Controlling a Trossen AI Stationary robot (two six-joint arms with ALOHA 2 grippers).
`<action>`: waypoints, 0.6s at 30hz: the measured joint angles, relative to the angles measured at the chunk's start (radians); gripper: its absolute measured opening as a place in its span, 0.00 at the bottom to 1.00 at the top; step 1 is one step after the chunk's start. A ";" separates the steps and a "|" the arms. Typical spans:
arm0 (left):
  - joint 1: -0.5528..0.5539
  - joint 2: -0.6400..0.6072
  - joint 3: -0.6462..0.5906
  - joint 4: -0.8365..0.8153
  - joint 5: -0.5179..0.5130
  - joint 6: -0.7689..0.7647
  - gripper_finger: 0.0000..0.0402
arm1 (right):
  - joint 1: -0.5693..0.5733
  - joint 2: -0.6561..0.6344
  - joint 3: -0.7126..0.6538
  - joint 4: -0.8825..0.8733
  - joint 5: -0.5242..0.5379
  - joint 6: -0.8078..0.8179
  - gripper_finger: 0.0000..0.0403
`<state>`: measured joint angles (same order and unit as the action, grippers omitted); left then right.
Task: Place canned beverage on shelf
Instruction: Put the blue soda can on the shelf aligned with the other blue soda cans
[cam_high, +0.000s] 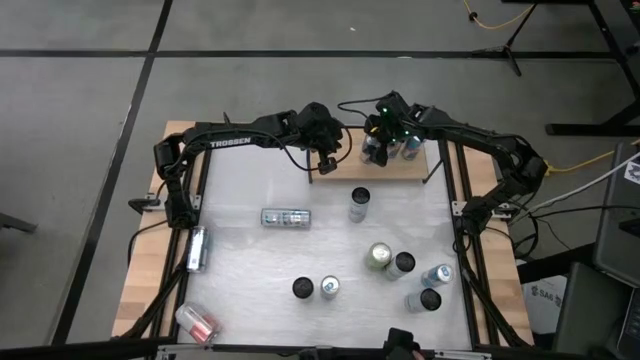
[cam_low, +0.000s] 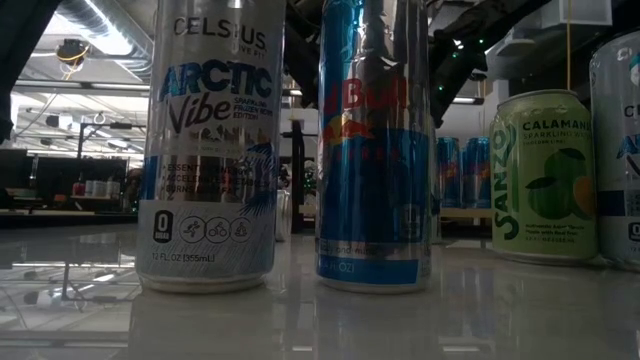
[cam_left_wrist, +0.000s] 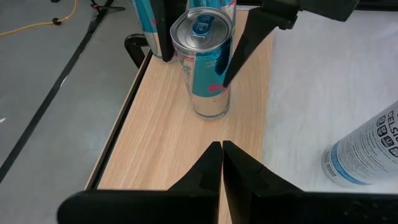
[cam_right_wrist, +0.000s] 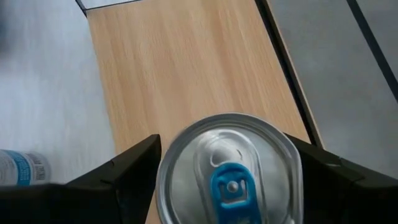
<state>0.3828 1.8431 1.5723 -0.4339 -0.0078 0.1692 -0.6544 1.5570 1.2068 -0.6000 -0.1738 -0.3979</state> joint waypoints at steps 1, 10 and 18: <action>0.000 0.000 0.000 0.000 0.000 0.000 0.01 | 0.000 0.000 0.000 0.000 0.001 0.000 0.75; 0.014 -0.047 0.000 -0.024 -0.003 0.015 0.01 | 0.000 -0.001 0.000 0.002 -0.002 0.003 0.57; 0.038 -0.127 0.000 -0.101 0.002 0.062 0.01 | 0.000 -0.001 0.004 0.007 -0.002 0.003 0.53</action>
<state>0.4206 1.7162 1.5723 -0.5351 -0.0057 0.2315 -0.6544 1.5558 1.2106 -0.5928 -0.1757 -0.3946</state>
